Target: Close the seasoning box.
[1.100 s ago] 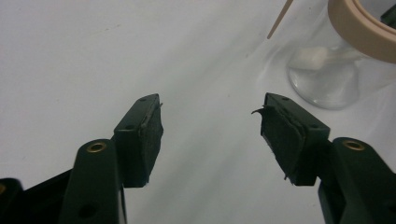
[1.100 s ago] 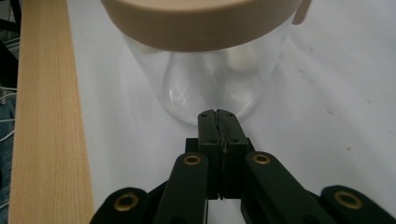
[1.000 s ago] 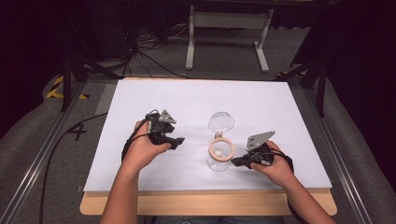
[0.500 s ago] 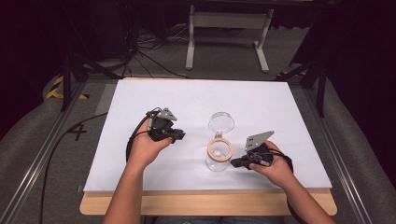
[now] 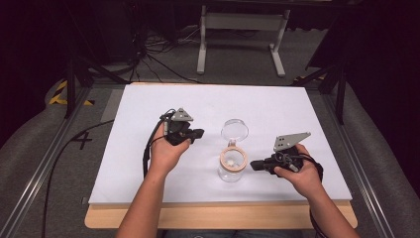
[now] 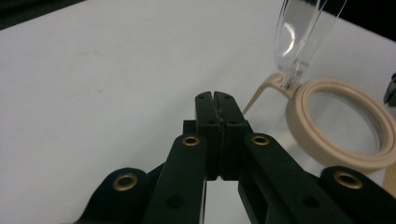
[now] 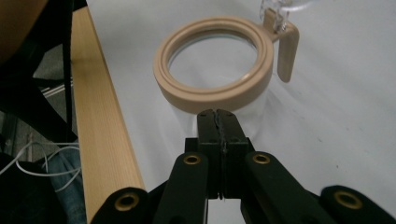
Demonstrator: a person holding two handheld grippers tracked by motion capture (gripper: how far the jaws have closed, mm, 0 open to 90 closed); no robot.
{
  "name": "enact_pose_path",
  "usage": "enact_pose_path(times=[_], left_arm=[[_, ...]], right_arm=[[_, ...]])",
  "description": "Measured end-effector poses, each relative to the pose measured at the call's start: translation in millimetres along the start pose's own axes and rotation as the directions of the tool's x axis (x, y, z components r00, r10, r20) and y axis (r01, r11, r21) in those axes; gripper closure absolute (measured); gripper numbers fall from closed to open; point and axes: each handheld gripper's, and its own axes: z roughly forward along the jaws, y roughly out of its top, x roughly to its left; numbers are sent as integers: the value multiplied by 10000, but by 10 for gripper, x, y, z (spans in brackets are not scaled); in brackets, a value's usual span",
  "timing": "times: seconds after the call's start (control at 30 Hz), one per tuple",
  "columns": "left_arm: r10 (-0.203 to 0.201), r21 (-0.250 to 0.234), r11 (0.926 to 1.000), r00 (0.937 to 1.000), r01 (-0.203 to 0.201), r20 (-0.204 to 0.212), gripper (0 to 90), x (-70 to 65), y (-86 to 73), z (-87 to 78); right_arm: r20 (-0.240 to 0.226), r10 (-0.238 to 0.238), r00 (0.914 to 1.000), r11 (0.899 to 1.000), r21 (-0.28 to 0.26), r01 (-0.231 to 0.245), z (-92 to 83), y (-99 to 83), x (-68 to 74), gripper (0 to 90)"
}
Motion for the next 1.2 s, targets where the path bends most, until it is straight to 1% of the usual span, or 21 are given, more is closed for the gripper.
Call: enact_pose_path(times=[0.07, 0.13, 0.23, 0.3, 0.37, 0.4, 0.43, 0.47, 0.5, 0.57, 0.63, 0.67, 0.73, 0.83, 0.87, 0.97, 1.03, 1.07, 1.13, 1.17, 1.2], left_arm=[[-69, -333, 9994, 10000, 70, 18, 898, -45, 14, 53], [-27, -405, 9992, 10000, 29, 31, 898, -79, 34, 93], [135, -538, 9985, 9999, -129, 95, 897, -92, 77, 190], [271, -473, 9985, 9996, -267, 77, 896, -95, 117, 257], [434, -471, 9980, 9988, -423, 228, 893, -105, 158, 308], [596, -534, 9969, 9980, -583, 234, 892, -121, 175, 325], [586, -559, 9968, 9981, -574, 213, 892, -148, 184, 335], [748, -566, 9957, 9970, -736, 191, 891, -155, 196, 338], [709, -544, 9961, 9972, -695, 246, 889, -168, 204, 335], [813, -717, 9942, 9965, -797, 201, 889, -175, 215, 337], [777, -621, 9951, 9968, -765, 185, 888, -188, 216, 321], [862, -525, 9950, 9962, -854, 137, 888, -183, 219, 310], [838, -658, 9944, 9964, -826, 145, 887, -183, 217, 306], [950, -617, 9937, 9953, -938, 172, 887, -200, 222, 299], [962, -716, 9929, 9952, -945, 201, 887, -204, 221, 306], [965, -695, 9931, 9950, -946, 246, 887, -211, 229, 296], [1009, -693, 9927, 9946, -990, 245, 887, -207, 232, 285], [1109, -627, 9921, 9935, -1090, 270, 888, -207, 234, 279], [1102, -662, 9920, 9934, -1079, 312, 890, -229, 233, 278], [1329, -555, 9898, 9906, -1310, 328, 891, -227, 240, 267], [1257, -576, 9907, 9914, -1235, 362, 893, -248, 236, 266]], right_arm=[[6, 59, 10000, 9999, -145, -59, 8, 26, 24, 900], [27, 20, 10000, 9997, -242, -19, 21, 46, 43, 900], [-38, -54, 10000, 9995, -311, 53, 41, 66, 69, 900], [-42, -52, 10000, 9993, -371, 50, 42, 76, 83, 900], [-45, -28, 10000, 9988, -492, 26, 32, 87, 96, 900], [-46, -7, 10000, 9984, -558, 4, 26, 92, 99, 900], [-59, 65, 10000, 9980, -631, -68, 23, 98, 101, 900], [-71, 89, 9999, 9971, -751, -94, 25, 103, 96, 900], [-89, 199, 9998, 9964, -823, -205, 28, 110, 94, 900], [-20, 289, 9996, 9953, -922, -289, 38, 124, 82, 900], [39, 371, 9993, 9935, -1078, -364, 49, 142, 73, 900], [43, 412, 9991, 9925, -1154, -404, 55, 153, 74, 900], [38, 433, 9991, 9909, -1277, -425, 69, 174, 78, 900], [53, 413, 9991, 9900, -1349, -402, 88, 198, 84, 900], [72, 417, 9991, 9899, -1360, -403, 95, 203, 82, 900], [153, 525, 9985, 9884, -1435, -498, 108, 196, 72, 900], [191, 616, 9979, 9872, -1483, -581, 117, 185, 59, 900], [211, 633, 9978, 9866, -1520, -594, 120, 181, 54, 900], [192, 669, 9976, 9856, -1567, -630, 119, 181, 52, 900], [196, 670, 9976, 9854, -1579, -631, 115, 184, 53, 900], [180, 704, 9974, 9847, -1611, -666, 111, 187, 55, 900]])
